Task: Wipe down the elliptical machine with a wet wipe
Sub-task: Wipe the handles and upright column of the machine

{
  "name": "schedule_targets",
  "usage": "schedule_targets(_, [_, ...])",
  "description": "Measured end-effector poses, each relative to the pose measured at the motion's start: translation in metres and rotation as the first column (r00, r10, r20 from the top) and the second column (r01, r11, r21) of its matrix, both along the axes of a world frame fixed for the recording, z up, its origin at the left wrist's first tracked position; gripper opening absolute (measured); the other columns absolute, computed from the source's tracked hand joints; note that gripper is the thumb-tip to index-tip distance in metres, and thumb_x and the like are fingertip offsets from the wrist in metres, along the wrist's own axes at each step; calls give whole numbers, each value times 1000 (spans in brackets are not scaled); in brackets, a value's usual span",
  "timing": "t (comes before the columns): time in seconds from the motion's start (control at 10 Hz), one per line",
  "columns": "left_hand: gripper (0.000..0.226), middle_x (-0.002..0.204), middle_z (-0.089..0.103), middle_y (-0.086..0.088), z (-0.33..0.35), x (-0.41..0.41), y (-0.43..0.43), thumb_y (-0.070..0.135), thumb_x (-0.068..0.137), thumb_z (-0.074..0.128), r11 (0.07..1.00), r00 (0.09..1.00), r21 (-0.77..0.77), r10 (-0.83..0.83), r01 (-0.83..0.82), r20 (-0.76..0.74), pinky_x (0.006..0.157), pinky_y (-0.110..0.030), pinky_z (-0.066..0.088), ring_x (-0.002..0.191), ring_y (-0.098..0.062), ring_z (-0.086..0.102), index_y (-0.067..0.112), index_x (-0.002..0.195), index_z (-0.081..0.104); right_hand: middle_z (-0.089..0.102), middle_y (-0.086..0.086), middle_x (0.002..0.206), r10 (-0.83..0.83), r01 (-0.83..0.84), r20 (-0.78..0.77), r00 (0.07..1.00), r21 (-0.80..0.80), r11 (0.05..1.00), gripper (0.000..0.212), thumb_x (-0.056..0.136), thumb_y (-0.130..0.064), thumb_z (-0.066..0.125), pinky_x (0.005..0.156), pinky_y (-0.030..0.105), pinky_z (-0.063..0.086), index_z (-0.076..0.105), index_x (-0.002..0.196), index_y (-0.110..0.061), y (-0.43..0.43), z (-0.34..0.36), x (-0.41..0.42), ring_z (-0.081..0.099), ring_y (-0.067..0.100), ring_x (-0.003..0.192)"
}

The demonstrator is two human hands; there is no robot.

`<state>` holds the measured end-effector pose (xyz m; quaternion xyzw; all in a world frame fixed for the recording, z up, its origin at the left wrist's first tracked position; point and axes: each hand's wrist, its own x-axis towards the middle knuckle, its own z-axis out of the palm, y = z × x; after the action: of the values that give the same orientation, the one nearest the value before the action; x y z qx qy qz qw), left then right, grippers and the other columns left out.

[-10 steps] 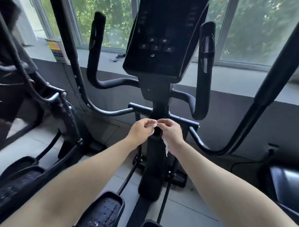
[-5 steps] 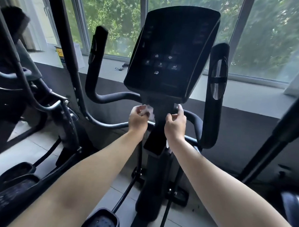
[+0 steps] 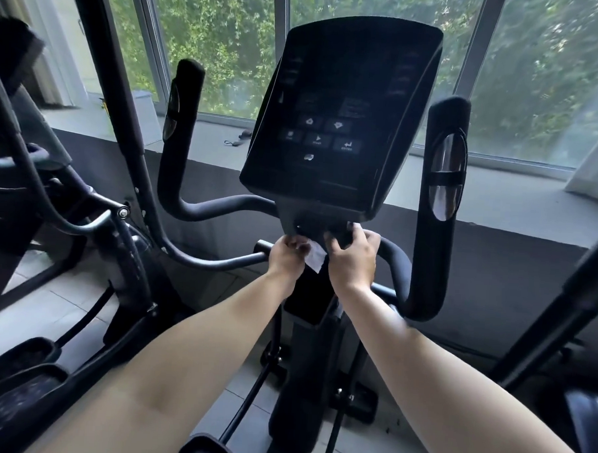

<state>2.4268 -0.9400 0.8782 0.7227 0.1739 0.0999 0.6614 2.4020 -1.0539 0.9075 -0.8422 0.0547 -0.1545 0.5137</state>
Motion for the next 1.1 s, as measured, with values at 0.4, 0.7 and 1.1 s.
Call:
schedule_targets(0.4, [22, 122, 67, -17, -7, 12, 14, 18, 96, 63, 966, 983, -222, 158, -135, 91, 77, -26, 51, 97, -22, 62, 17, 118, 62, 71, -12, 99, -17, 17, 72, 997, 12, 1000, 31, 96, -38, 63, 75, 35, 49, 52, 125, -36, 2, -16, 1, 66, 22, 92])
schedule_targets(0.7, [20, 85, 59, -3, 27, -10, -1, 21, 103, 53, 969, 958, -216, 172, -122, 230, 60, -13, 46, 73, -11, 57, 1, 107, 54, 71, -10, 105, -7, 12, 76, 997, -57, 998, 30, 94, -43, 63, 80, 41, 55, 53, 122, -39, -5, -13, 1, 67, 24, 94])
schedule_targets(1.1, [48, 76, 32, -9, 13, -5, 3, -15, 70, 37, 496, 992, 859, 63, -123, 106, 55, -30, 30, 78, -18, 45, 19, 101, 50, 73, -5, 105, 29, -23, 44, 999, -147, 989, 33, 97, -44, 55, 77, 40, 51, 49, 129, -39, -9, -12, 1, 68, 31, 93])
